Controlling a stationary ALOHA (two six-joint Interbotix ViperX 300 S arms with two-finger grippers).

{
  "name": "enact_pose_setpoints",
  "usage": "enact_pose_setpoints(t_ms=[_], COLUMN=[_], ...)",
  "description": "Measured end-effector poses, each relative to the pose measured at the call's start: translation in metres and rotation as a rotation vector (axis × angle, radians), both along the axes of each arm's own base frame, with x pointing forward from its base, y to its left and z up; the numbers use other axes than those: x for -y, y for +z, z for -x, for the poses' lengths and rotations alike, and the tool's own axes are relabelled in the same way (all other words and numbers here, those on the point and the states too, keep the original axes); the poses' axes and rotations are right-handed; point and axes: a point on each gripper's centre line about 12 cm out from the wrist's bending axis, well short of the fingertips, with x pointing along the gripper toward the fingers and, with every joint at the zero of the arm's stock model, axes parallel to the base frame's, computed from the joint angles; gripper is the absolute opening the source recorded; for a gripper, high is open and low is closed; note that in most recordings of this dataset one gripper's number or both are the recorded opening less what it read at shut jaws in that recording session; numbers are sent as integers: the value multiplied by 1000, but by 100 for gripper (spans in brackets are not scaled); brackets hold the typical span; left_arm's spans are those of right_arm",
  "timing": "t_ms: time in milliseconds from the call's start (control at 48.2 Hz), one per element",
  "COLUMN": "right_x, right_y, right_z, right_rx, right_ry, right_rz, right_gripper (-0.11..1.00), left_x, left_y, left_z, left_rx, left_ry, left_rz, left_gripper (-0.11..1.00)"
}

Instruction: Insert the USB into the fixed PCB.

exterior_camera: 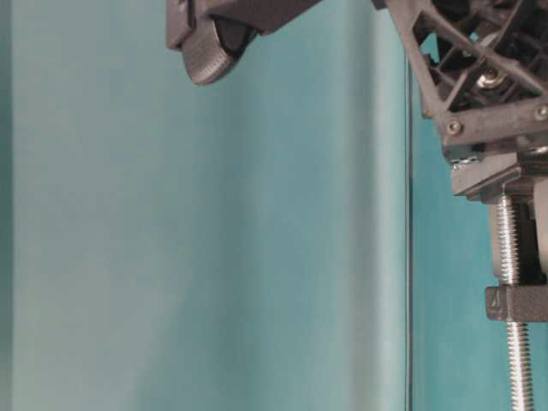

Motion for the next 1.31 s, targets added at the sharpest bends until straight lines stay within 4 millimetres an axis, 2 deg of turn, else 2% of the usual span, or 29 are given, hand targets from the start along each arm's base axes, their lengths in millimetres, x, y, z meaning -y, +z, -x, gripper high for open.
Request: enact_pose_setpoints(t_ms=[125, 270, 436, 581, 851, 996, 1183, 1308], right_x=[-1, 3, 14, 25, 56, 82, 115, 127], right_y=[6, 23, 41, 49, 65, 74, 69, 70], right_z=[4, 16, 35, 51, 98, 119, 147, 166], right_rx=[-15, -58, -56, -44, 40, 97, 81, 74], right_ry=[13, 36, 65, 154, 473, 641, 833, 913], right_rz=[0, 0, -24, -60, -151, -195, -205, -160], right_gripper=[64, 64, 64, 64, 64, 64, 64, 63], left_x=[0, 0, 0, 0, 0, 0, 0, 0], left_y=[0, 0, -1, 0, 0, 0, 0, 0], left_z=[0, 0, 0, 0, 0, 0, 0, 0], left_rx=[2, 0, -1, 0, 0, 0, 2, 0], left_ry=[0, 1, 1, 1, 1, 0, 1, 0], left_rz=[1, 1, 3, 1, 1, 1, 3, 1], left_gripper=[83, 83, 83, 83, 83, 83, 83, 83])
